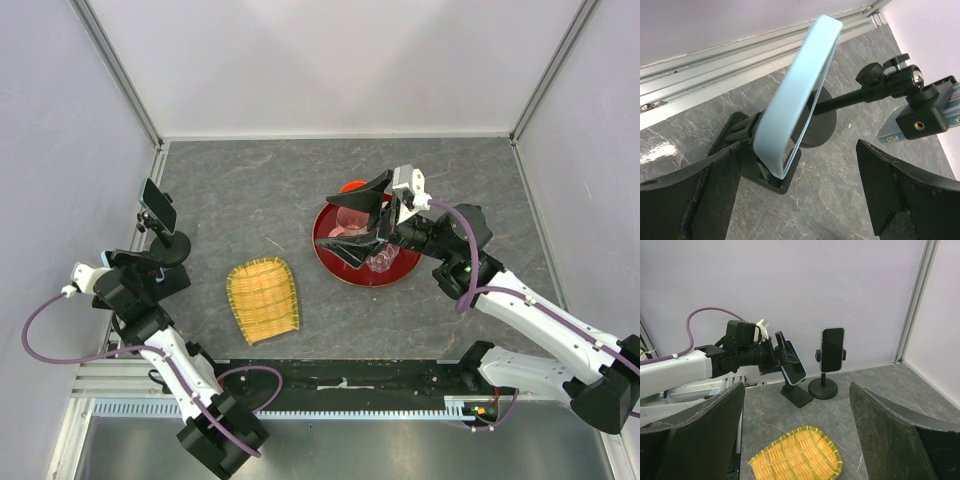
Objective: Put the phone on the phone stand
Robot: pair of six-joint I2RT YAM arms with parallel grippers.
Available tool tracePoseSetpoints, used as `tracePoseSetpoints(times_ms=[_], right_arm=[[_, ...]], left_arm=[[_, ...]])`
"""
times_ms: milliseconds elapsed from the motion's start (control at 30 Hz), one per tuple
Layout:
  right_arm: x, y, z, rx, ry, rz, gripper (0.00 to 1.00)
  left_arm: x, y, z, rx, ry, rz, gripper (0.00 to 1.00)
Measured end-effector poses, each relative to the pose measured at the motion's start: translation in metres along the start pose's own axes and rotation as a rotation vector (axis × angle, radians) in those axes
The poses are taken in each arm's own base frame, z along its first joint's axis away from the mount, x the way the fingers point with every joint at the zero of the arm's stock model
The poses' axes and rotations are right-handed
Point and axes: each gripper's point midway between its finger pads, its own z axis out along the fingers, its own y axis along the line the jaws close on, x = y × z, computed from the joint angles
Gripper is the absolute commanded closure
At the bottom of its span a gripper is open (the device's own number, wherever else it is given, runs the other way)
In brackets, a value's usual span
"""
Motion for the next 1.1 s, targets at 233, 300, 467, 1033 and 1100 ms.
tracePoseSetpoints(times_ms=[233, 300, 467, 1033, 1100], right_arm=[[0.002, 0.0, 0.0, 0.0, 0.007, 0.003, 0.08], [0.004, -0.001, 0.001, 0.001, 0.01, 0.005, 0.08], [0.014, -0.006, 0.003, 0.008, 0.032, 0.019, 0.08], [0.019, -0.106, -0.022, 0.384, 0.13, 0.121, 0.06], [0.024, -0.12, -0.031, 0.472, 0.15, 0.136, 0.06]], left_arm=[[-0.002, -0.01, -0.012, -0.031, 0.02, 0.022, 0.02], [-0.007, -0.014, -0.016, -0.049, 0.015, 0.026, 0.02], [-0.013, -0.016, -0.03, -0.111, 0.006, 0.037, 0.02], [-0.039, -0.116, -0.074, 0.184, -0.019, 0.043, 0.07], [-0.033, -0.136, -0.078, 0.261, 0.009, 0.072, 0.09]])
